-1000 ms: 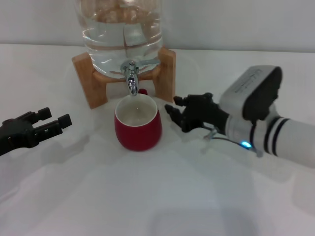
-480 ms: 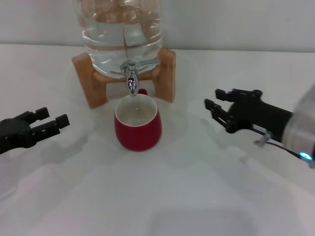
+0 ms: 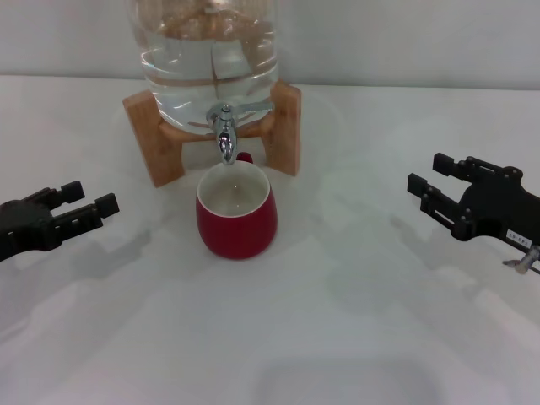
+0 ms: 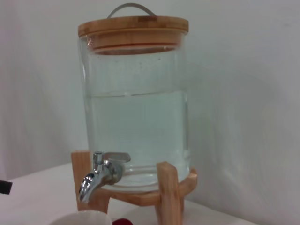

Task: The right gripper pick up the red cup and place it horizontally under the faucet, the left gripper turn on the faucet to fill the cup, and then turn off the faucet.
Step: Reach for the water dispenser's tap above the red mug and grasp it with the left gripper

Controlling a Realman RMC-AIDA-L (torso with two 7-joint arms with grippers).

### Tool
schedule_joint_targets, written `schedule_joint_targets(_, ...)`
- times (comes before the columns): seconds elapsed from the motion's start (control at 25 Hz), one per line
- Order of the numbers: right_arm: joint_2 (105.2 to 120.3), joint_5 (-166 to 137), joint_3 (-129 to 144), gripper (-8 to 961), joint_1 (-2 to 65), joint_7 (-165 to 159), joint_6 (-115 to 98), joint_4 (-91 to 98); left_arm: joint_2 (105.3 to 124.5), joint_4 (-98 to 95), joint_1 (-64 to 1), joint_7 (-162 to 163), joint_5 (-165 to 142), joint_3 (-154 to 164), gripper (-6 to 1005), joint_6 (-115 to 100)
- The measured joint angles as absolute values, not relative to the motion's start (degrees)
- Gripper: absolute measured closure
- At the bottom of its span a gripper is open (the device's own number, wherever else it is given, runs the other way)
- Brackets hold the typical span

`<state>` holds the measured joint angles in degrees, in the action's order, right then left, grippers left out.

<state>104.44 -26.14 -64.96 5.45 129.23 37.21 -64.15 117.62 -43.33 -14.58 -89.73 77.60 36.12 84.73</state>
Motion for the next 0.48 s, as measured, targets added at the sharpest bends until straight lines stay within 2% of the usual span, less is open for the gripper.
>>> schedule_joint_targets(0.24,104.96,-29.3,-65.5,485,7.1,126.1,39.1,-63.2,117.5,-44.9,-14.5,-87.8,77.6,36.5,112,85.2)
schedule_joint_targets(0.48,105.45,-31.1,-65.8,485,9.4,121.9,45.8,-59.0,117.55,-54.5,-14.2,-80.4,76.3,36.5,112,93.1)
